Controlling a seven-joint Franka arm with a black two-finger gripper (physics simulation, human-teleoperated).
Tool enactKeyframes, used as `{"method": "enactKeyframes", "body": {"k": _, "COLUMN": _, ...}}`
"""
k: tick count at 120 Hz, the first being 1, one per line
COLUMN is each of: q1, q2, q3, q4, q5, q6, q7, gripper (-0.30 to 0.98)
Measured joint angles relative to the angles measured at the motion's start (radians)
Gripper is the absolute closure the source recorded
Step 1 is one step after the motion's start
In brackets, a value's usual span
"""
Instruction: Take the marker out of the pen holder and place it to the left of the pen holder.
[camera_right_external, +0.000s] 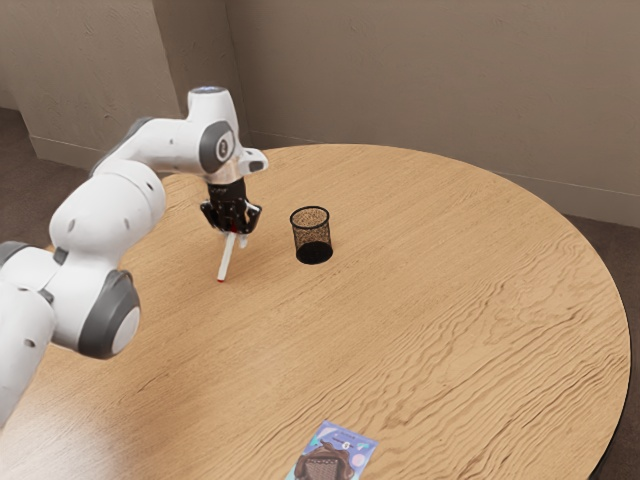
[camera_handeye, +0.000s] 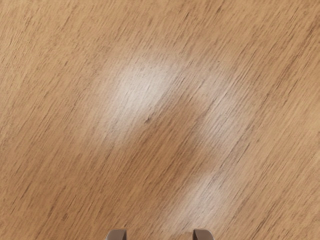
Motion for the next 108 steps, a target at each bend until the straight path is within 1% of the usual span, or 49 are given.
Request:
{"method": "enactKeyframes", "body": {"k": 4, "q1": 0.000, "q2": 0.003, "q3": -0.006, "q4": -0.001, "q5": -0.009, "q6": 0.011, "q7": -0.004, "gripper": 0.55}}
{"method": "enactKeyframes", "body": {"k": 12, "q1": -0.001, "q2": 0.015, "q3": -0.018, "q4": -0.003, "q5": -0.029, "q6": 0.042, "q7": -0.013, "gripper": 0.55}}
{"method": "enactKeyframes", "body": {"k": 27, "q1": 0.002, "q2": 0.032, "q3": -0.025, "q4": -0.006, "q5": -0.065, "q6": 0.099, "q7": -0.026, "gripper": 0.63}}
{"method": "enactKeyframes", "body": {"k": 44, "q1": 0.004, "q2": 0.041, "q3": -0.026, "q4": -0.016, "q5": -0.081, "q6": 0.137, "q7": -0.037, "gripper": 0.69}}
{"method": "enactKeyframes", "body": {"k": 56, "q1": 0.005, "q2": 0.051, "q3": -0.026, "q4": -0.022, "q5": -0.088, "q6": 0.156, "q7": -0.044, "gripper": 0.69}}
{"method": "enactKeyframes", "body": {"k": 61, "q1": 0.005, "q2": 0.053, "q3": -0.027, "q4": -0.022, "q5": -0.093, "q6": 0.162, "q7": -0.047, "gripper": 0.66}}
{"method": "enactKeyframes", "body": {"k": 86, "q1": 0.009, "q2": 0.040, "q3": -0.026, "q4": -0.023, "q5": -0.109, "q6": 0.170, "q7": -0.053, "gripper": 0.38}}
{"method": "enactKeyframes", "body": {"k": 90, "q1": 0.007, "q2": -0.014, "q3": -0.032, "q4": -0.057, "q5": -0.109, "q6": 0.164, "q7": -0.049, "gripper": 0.33}}
{"method": "enactKeyframes", "body": {"k": 94, "q1": 0.006, "q2": -0.134, "q3": -0.070, "q4": -0.178, "q5": -0.107, "q6": 0.151, "q7": -0.043, "gripper": 0.28}}
{"method": "enactKeyframes", "body": {"k": 100, "q1": 0.010, "q2": -0.382, "q3": -0.132, "q4": -0.451, "q5": -0.098, "q6": 0.128, "q7": -0.036, "gripper": 0.22}}
{"method": "enactKeyframes", "body": {"k": 108, "q1": 0.025, "q2": -0.739, "q3": -0.238, "q4": -0.718, "q5": -0.021, "q6": 0.067, "q7": -0.029, "gripper": 0.16}}
